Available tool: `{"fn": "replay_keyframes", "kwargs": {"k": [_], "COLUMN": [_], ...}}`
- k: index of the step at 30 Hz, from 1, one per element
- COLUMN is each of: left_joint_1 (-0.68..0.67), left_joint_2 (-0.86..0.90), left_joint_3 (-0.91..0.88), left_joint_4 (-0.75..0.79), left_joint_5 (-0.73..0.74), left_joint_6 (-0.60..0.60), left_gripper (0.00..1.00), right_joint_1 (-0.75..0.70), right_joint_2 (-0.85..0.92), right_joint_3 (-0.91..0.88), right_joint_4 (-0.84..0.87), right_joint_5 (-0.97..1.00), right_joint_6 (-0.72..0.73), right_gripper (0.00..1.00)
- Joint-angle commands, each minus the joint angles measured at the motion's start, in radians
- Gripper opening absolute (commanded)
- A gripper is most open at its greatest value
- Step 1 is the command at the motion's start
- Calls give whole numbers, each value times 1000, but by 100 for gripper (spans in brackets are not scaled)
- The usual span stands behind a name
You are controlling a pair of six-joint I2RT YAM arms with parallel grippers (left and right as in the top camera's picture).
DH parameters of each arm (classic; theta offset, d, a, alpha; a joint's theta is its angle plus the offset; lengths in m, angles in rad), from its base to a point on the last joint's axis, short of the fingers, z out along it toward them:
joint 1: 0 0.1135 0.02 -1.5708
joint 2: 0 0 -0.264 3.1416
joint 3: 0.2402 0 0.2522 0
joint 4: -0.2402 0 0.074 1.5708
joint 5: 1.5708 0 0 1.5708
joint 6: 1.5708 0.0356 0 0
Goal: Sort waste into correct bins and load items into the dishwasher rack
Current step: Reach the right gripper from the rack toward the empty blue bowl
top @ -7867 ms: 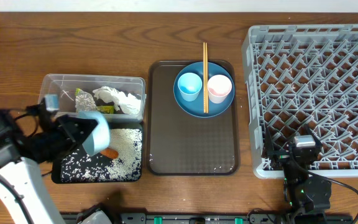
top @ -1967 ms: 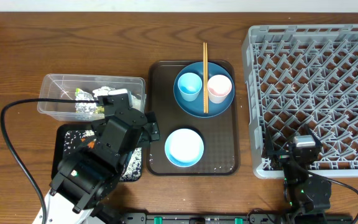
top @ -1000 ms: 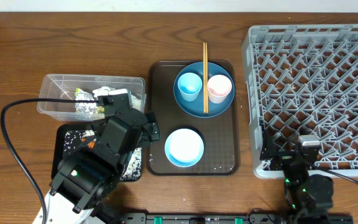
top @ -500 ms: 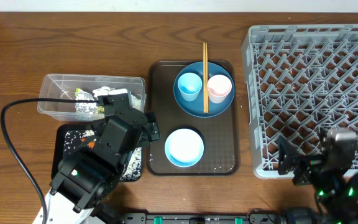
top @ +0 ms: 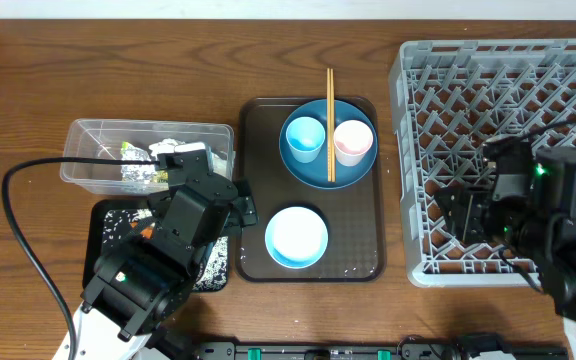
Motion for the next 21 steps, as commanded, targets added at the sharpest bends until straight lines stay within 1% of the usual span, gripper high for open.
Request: {"fn": "replay_keyframes", "kwargs": {"k": [1, 3, 5, 6, 9, 12, 14, 18, 21], "left_joint_1": [4, 4, 4, 4, 4, 4, 4, 4, 4], "left_joint_2": [-1, -1, -1, -1, -1, -1, -1, -1, -1], "left_joint_3": [8, 8, 8, 8, 8, 8, 8, 8, 8], "left_joint_4": [-3, -3, -3, -3, -3, -3, -3, -3, -3], "left_joint_5": [-13, -13, -13, -13, -13, -13, -13, -13, -13], "left_joint_6": [5, 5, 5, 5, 5, 5, 5, 5, 5], "left_gripper": [98, 98, 98, 98, 98, 98, 98, 98, 98], "right_joint_1": [22, 51, 84, 100, 146, 189, 217, 282, 336], "right_joint_2": [42, 71, 98, 112, 152, 195, 224, 288, 342], "right_joint_3": [18, 18, 18, 18, 18, 18, 18, 17, 13], "right_joint_4": [-9, -13, -13, -13, 3, 27, 54, 95, 91], "right_joint_5": [-71, -70, -69, -66, -47, -21, -21, -13, 38], "right_joint_6": [0, -1, -22, -21, -21, -21, -16, 44, 82], "right_gripper": [34, 32, 23, 21, 21, 18, 18, 18, 22]}}
